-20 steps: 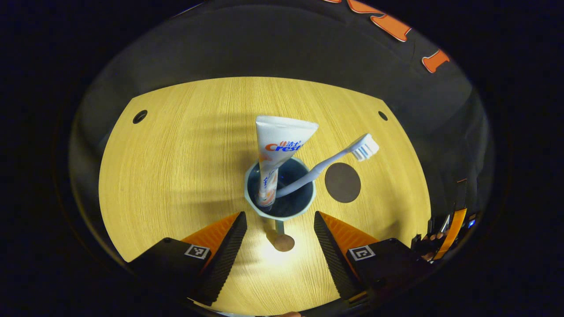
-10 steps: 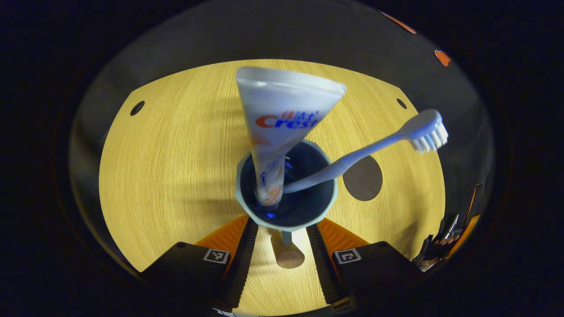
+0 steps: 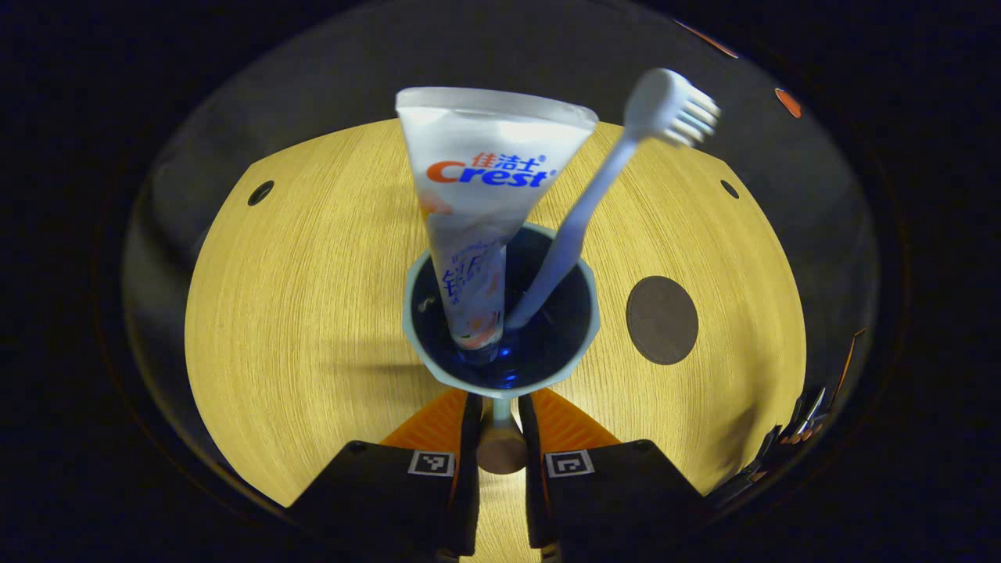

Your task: Put the toothbrush and toothpaste on the desktop into the cup, then pick up the cup and place it on the coaster on the desktop.

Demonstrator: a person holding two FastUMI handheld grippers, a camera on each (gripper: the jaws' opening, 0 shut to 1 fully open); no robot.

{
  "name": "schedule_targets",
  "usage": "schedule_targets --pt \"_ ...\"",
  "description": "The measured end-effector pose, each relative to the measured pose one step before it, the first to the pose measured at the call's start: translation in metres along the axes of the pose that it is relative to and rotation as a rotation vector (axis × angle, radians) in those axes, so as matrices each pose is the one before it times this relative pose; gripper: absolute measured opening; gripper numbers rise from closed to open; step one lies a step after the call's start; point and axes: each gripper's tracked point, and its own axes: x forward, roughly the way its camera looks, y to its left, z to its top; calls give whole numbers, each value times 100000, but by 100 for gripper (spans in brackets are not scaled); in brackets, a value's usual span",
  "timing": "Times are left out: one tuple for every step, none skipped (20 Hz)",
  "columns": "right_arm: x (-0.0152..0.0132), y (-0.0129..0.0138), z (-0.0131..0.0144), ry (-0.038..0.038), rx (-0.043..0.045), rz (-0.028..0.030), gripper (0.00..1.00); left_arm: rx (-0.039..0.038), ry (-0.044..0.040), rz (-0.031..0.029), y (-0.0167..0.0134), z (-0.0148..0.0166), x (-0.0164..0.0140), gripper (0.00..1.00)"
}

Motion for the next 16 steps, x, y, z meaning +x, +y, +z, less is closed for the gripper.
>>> schedule_targets --pt "-112 -244 124 -15 292 -813 96 -352 -205 283 -665 -347 -1342 29" --pt "-191 -142 101 -259 516 -190 96 169 -676 15 571 -218 -128 29" --pt "-179 -91 -17 111 460 -501 96 144 51 -147 -920 -752 765 28" --pt "-122 -230 5 170 354 -711 96 -151 -229 -137 -165 -1 401 28" --pt "-54 -227 -95 0 103 -550 96 268 -188 -361 121 248 -407 28" --pt "-179 -306 198 -163 -48 -839 96 -101 -667 -326 -16 132 -34 29" --pt "-223 -85 64 -313 -141 -331 96 1076 -870 -363 59 244 -173 28" --pt "-232 -240 58 2 -203 -750 96 309 -1224 -339 -78 315 -200 28" --pt "-170 -307 10 86 -290 -705 96 757 -685 -408 -77 413 -609 28" --pt "-340 -302 -13 -153 -358 -803 96 346 -844 -712 5 385 -330 28" --pt "-194 -408 208 -252 -167 -1154 96 1244 -606 -711 -21 523 -266 28" --pt "-376 -360 190 -246 97 -794 96 1329 -1058 -1045 -181 530 -211 28" --pt "-149 -311 106 -144 321 -909 96 1917 -951 -421 -164 344 -162 27" --pt "-241 -226 115 -242 439 -533 96 1063 -646 132 -315 569 -73 28" --pt "-253 -317 38 -129 360 -654 96 1293 -472 -207 -465 240 81 28" --pt "-140 -334 22 114 332 -726 96 1093 -448 -811 -389 420 -95 28"
